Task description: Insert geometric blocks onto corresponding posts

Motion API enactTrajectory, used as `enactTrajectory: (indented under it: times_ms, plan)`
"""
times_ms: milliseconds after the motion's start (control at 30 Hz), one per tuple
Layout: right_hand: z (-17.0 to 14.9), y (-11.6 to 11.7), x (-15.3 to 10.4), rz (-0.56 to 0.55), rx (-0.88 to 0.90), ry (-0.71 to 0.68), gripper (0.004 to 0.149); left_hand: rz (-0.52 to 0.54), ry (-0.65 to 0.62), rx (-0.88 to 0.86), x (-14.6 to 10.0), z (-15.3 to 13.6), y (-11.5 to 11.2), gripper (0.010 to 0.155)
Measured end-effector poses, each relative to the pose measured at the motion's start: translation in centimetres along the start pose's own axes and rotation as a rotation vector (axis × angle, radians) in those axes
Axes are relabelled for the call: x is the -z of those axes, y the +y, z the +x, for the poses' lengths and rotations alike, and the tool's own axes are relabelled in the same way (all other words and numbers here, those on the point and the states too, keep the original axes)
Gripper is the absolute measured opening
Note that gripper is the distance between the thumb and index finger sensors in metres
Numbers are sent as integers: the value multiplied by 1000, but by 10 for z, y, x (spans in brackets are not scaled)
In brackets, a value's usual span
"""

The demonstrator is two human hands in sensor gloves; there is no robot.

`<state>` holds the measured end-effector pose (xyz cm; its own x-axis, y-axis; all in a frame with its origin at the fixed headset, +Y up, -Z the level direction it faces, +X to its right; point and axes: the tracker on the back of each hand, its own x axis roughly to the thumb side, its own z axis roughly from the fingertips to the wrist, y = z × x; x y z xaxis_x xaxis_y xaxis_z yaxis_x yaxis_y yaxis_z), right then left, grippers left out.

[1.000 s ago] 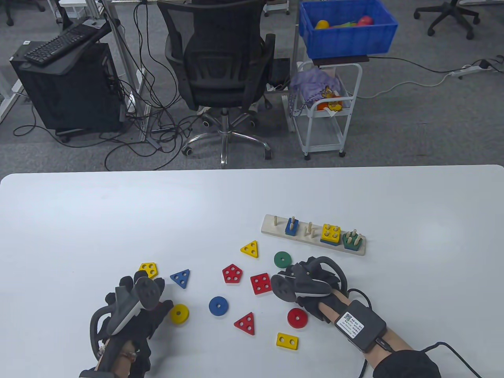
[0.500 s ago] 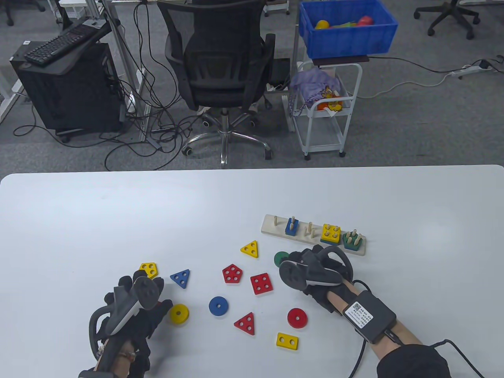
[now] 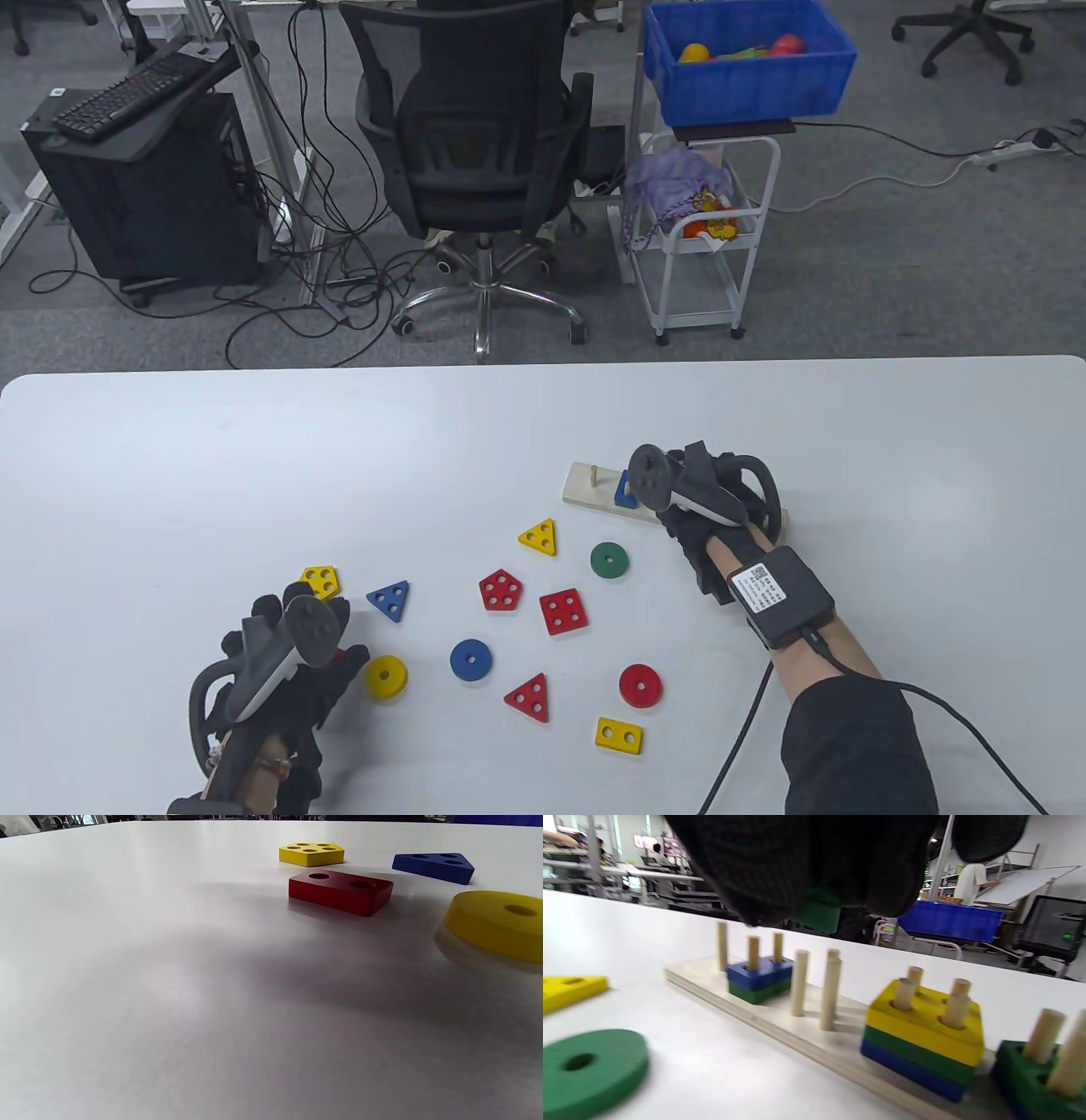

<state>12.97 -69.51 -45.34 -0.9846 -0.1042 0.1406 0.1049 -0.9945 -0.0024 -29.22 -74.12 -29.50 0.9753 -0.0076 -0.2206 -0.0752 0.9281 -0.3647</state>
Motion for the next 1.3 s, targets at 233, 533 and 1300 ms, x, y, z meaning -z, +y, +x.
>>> enactTrajectory:
  times_ms: [233, 533, 1300]
  plan:
    - [-1, 15, 12, 1, -22, 51, 59, -1, 3, -1, 0, -1, 0, 75]
    - [-3, 18, 18, 13, 0, 82, 60, -8, 7, 6, -1, -1, 1, 75]
    - [-3, 22, -85, 55, 121, -170, 59, -3, -5, 3, -1, 0, 2, 75]
